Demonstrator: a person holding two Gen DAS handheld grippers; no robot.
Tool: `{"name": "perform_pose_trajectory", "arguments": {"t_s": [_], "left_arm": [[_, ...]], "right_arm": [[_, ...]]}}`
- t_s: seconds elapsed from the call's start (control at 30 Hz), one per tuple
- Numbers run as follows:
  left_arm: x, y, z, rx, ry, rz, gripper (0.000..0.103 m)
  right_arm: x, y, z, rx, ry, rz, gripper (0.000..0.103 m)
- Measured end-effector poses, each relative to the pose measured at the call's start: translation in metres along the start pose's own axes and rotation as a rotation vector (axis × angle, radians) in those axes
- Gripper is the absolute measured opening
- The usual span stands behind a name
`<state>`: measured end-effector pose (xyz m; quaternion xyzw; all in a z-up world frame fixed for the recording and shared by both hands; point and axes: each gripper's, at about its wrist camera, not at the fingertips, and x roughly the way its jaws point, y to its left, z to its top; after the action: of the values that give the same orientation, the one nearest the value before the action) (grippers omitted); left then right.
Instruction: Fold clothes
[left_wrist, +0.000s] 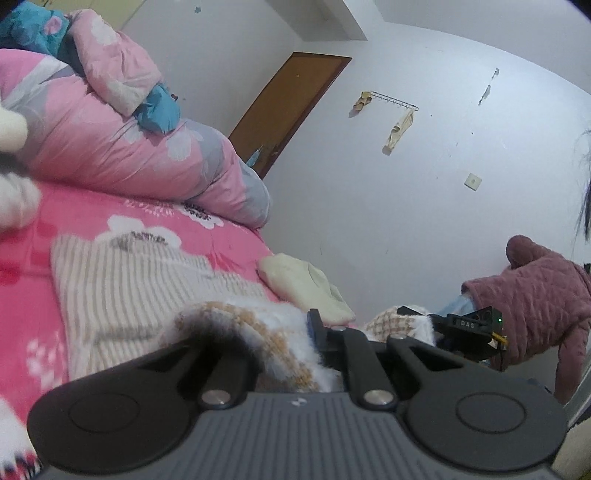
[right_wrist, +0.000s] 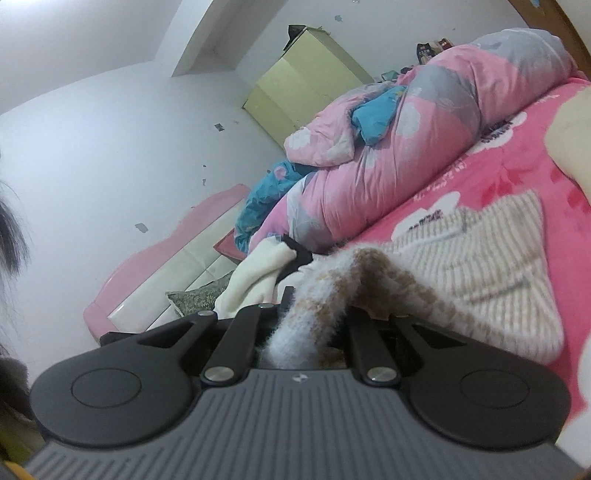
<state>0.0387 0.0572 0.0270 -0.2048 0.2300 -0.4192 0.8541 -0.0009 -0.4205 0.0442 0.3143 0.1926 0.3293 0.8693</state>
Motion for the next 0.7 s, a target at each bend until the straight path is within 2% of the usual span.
{"name": "perform_pose_trajectory", "arguments": {"t_s": [0.27, 0.33, 0.43, 0.53, 0.6, 0.63, 0.67, 0.7], "left_arm": [[0.062, 0.073, 0.062, -0.023, 0.030, 0.030, 0.009], [0.085, 0.099, 0.077, -0.040, 0.045, 0.059, 0.009], [0.128, 0.152, 0.095, -0.127, 0.084, 0.146, 0.011], [0.168, 0.214, 0.101, -0.278, 0.122, 0.243, 0.018], [0.178, 0.241, 0.098, -0.379, 0.118, 0.278, 0.022], [0.178, 0.248, 0.095, -0.412, 0.104, 0.277, 0.023], [0.178, 0.255, 0.093, -0.444, 0.090, 0.276, 0.025], [0.174, 0.255, 0.093, -0.443, 0.066, 0.266, 0.033]], "right_arm": [[0.066, -0.050, 0.057, 0.025, 0.018, -0.011, 0.006], [0.092, -0.074, 0.075, 0.051, 0.029, -0.020, 0.006], [0.134, -0.118, 0.095, 0.123, 0.035, -0.061, 0.006], [0.173, -0.190, 0.103, 0.298, 0.008, -0.124, 0.015], [0.193, -0.248, 0.096, 0.515, 0.027, -0.183, 0.028], [0.194, -0.268, 0.089, 0.621, 0.022, -0.208, 0.028], [0.189, -0.280, 0.080, 0.699, -0.011, -0.198, 0.028], [0.182, -0.286, 0.074, 0.732, -0.056, -0.151, 0.031]]}}
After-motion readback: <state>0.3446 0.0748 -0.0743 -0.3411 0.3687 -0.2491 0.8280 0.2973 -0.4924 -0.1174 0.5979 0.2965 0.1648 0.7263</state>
